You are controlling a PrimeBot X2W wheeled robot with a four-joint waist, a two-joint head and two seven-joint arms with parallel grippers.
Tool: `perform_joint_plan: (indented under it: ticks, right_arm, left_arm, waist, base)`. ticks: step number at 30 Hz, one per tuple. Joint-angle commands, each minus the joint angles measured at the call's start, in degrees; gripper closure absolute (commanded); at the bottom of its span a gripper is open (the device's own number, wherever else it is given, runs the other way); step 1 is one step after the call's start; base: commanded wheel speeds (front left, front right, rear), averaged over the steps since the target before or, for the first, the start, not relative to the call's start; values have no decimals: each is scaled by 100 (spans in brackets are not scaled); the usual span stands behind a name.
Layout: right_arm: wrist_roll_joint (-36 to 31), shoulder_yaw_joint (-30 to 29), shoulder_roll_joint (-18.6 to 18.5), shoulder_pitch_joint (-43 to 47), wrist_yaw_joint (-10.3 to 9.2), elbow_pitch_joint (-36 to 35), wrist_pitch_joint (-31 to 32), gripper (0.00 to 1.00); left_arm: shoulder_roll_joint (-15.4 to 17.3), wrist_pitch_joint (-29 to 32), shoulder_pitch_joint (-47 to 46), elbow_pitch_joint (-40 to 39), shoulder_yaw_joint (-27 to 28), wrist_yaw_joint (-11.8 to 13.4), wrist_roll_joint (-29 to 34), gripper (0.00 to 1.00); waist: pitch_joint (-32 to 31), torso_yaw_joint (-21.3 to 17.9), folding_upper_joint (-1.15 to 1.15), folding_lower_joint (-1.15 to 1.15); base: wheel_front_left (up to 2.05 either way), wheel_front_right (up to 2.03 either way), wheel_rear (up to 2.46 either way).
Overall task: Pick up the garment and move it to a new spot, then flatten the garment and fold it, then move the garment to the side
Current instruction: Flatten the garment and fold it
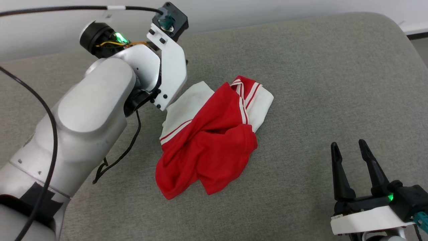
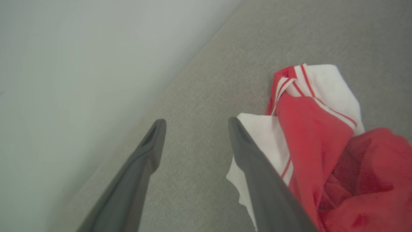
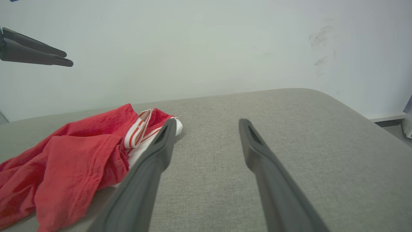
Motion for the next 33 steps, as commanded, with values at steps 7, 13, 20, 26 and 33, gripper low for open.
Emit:
perform_joint_plan:
  ticks: [7,13,20,26,33]
  right_arm:
    - [96,66,12,-317,-2,-38,-10,0]
    - [140,102,11,-463,-3,-37,-10,0]
    - [164,138,11,-614,-2,-49,-10,0]
    - [130,100,12,-608,-2,-17,-9,0]
    - [-18,99,10,-398,-2,65,-9,0]
  left_arm:
    - [550,1691,-665,-336,-1555,4,-1520,0]
    - [762,2244,-896,-471,-2252,4,-1927,0]
    - [888,2690,-683,-638,-2507,3,-1796,0]
    - [995,2723,-393,-759,-2541,8,-1559,100]
    - [910,1543,-454,-937,-2503,10,-1457,100]
  waist:
    - [578,-363,0,-1]
    - [836,-504,0,-1]
    - [1064,-604,0,-1]
    - [1057,-560,0,-1]
    - [540,-51,0,-1]
  base:
    - [0,0,0]
    - [0,0,0]
    - [0,0,0]
    - [0,0,0]
    - [0,0,0]
